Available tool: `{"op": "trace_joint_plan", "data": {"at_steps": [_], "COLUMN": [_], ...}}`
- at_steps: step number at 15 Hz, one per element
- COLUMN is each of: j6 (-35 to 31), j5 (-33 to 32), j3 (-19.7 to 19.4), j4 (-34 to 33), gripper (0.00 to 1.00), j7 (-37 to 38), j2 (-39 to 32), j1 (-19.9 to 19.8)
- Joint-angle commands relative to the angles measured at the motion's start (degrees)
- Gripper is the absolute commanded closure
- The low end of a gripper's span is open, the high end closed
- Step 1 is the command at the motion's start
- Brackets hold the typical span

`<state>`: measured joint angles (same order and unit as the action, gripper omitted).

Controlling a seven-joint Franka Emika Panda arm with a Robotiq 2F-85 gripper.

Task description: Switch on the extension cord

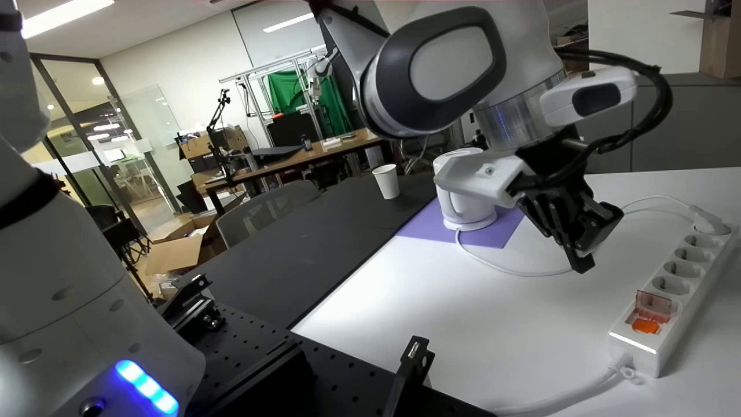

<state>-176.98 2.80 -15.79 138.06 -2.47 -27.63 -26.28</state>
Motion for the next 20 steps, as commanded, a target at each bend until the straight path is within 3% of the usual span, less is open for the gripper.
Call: {"op": "trace_joint_plan", "data": {"at_steps": [1, 10, 20], "j6": [0.6, 2.1, 3.8], "j5": [1.0, 0.5, 0.6], "j3": [2.4, -0.8, -2.3], "j4": [-5.6, -14.4, -20.4], "gripper": [1.0, 1.0, 1.0], "j7": [-0.3, 0.6, 0.7], "j2": [-5.3, -14.9, -20.3], "j1": [-1.8, -0.7, -1.5]}}
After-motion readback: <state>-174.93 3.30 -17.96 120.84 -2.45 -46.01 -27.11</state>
